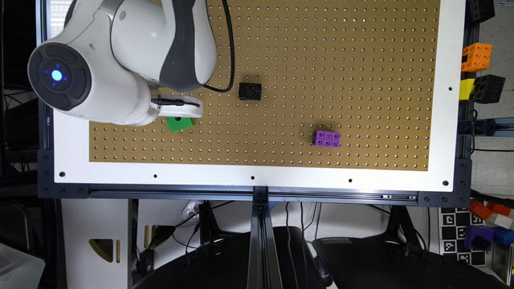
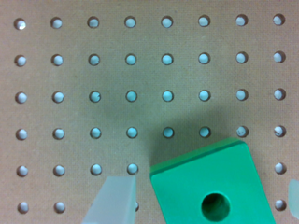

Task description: Pick up green block.

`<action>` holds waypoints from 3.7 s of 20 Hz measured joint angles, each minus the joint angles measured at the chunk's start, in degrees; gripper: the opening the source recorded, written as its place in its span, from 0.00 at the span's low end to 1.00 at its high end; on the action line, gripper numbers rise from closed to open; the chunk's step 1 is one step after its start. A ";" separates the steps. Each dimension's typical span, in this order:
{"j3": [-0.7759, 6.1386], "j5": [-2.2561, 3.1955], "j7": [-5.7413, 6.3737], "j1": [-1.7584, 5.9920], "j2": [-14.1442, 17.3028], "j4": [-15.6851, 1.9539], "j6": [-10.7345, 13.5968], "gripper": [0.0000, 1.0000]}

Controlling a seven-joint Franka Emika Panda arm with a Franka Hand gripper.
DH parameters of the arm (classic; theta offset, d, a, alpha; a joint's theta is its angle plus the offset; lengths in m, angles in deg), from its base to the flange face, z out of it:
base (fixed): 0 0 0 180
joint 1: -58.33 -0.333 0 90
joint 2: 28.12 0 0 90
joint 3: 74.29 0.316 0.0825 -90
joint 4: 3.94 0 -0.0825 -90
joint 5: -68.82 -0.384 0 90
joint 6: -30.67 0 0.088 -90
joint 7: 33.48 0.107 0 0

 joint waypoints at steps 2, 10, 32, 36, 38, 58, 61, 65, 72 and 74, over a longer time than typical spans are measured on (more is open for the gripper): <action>0.00 0.00 0.00 0.00 0.75 0.00 -0.90 1.00; 0.00 0.00 0.00 0.01 1.18 -0.04 -1.20 1.00; 0.92 -0.04 0.15 -0.12 6.50 -4.49 -2.61 1.00; 1.03 -0.04 0.15 -0.11 6.56 -4.60 -2.61 0.00; 1.03 -0.04 0.15 -0.11 6.56 -4.60 -2.61 0.00; 1.03 -0.04 0.15 -0.01 4.03 -4.59 -0.10 0.00; 1.03 -0.04 0.15 -0.01 3.03 -4.58 1.04 0.00; 1.03 -0.04 0.15 0.00 0.34 -4.59 3.52 0.00; 1.05 -0.04 0.15 0.00 -5.25 -4.58 9.19 0.00; 1.05 -0.04 0.15 0.00 -6.06 -4.58 9.85 0.00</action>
